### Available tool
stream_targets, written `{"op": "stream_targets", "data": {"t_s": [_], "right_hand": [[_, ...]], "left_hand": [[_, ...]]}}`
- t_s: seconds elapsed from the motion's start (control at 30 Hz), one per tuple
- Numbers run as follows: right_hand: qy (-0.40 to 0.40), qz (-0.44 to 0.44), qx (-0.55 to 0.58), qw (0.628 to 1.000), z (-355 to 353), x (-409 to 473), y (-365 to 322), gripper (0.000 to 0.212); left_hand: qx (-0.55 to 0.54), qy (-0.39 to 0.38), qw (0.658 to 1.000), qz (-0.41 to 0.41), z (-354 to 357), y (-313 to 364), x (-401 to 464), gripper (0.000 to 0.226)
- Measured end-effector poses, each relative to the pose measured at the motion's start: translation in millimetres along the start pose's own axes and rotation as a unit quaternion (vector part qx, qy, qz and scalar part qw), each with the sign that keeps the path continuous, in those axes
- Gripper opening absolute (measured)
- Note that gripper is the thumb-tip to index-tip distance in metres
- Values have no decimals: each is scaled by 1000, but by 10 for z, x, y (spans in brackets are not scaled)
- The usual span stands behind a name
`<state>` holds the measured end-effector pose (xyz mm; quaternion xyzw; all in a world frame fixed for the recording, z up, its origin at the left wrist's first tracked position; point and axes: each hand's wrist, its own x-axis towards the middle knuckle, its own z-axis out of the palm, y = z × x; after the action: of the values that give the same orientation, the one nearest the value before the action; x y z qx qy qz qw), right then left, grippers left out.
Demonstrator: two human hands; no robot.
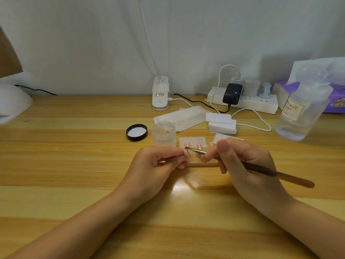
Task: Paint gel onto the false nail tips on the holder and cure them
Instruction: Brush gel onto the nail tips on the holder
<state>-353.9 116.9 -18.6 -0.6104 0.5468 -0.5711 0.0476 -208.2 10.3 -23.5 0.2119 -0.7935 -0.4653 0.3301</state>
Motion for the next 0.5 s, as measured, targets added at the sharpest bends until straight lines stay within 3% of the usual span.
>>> {"op": "stream_targets", "data": {"t_s": [0.27, 0.5], "right_hand": [[6, 21, 41, 999, 14, -16, -4, 45], [13, 6, 40, 999, 5, -14, -4, 44]], "left_hand": [[-20, 9, 1000, -1, 9, 4, 3, 46], [3, 5, 1000, 2, 3, 10, -3, 32]]}}
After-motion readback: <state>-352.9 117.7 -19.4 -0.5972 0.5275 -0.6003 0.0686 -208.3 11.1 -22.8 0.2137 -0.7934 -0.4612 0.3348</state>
